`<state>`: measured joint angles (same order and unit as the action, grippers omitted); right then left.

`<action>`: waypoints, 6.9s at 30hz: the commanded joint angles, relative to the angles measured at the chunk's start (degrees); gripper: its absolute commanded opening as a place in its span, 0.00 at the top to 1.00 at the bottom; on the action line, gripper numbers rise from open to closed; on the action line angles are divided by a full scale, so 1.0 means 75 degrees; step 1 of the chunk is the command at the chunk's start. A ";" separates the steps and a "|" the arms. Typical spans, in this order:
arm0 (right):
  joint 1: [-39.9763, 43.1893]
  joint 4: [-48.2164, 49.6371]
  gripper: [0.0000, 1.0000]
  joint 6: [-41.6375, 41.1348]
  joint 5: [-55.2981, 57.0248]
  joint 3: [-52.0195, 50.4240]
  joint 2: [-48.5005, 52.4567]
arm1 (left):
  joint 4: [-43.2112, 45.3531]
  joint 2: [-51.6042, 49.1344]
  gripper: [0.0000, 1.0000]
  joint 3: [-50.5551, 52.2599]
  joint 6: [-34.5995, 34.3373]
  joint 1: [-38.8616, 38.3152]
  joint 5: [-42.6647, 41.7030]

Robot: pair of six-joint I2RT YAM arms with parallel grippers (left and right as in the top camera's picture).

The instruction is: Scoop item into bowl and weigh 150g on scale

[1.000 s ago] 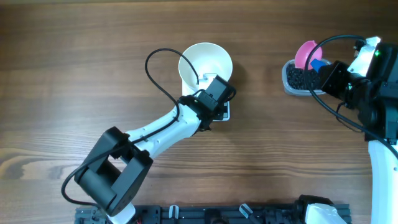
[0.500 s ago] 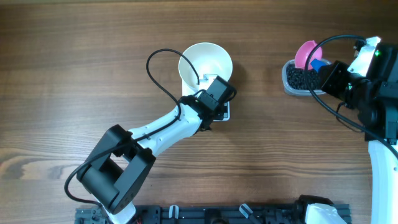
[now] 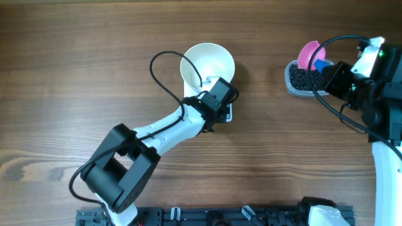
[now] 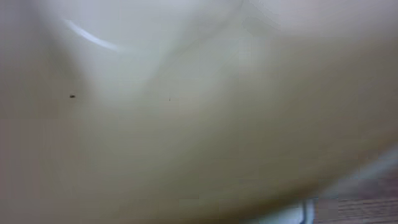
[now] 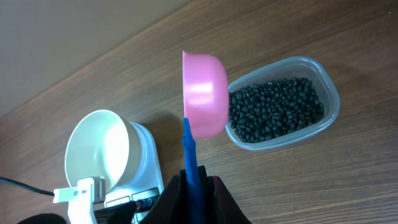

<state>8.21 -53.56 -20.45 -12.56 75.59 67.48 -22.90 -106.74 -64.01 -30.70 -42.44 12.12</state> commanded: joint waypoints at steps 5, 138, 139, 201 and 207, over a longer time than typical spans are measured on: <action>0.0038 0.0052 0.96 0.0122 0.0128 0.0227 -0.0067 | 0.0015 -0.0187 0.96 0.0050 -0.0020 -0.0015 -0.0035; 0.0038 0.2139 0.96 -0.0624 -0.0102 0.0227 0.0149 | -0.4418 0.4762 0.00 -0.0224 0.0038 0.2343 0.0306; 0.0038 0.2232 0.96 -0.0664 -0.0102 0.0227 0.0149 | -0.4418 0.4762 0.00 -0.0224 0.0038 0.2343 0.0306; 0.0038 0.3751 0.96 -0.0548 0.1221 0.0221 0.0323 | -0.4418 0.4762 0.00 -0.0224 0.0041 0.2343 0.0306; 0.0038 0.4019 0.96 -0.0192 0.1227 0.0221 0.0323 | -0.4418 0.4762 0.00 -0.0224 0.0038 0.2343 0.0306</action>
<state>8.21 -24.51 -27.07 -4.43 75.68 69.93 -56.18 -71.24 -65.95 -30.46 -25.15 13.67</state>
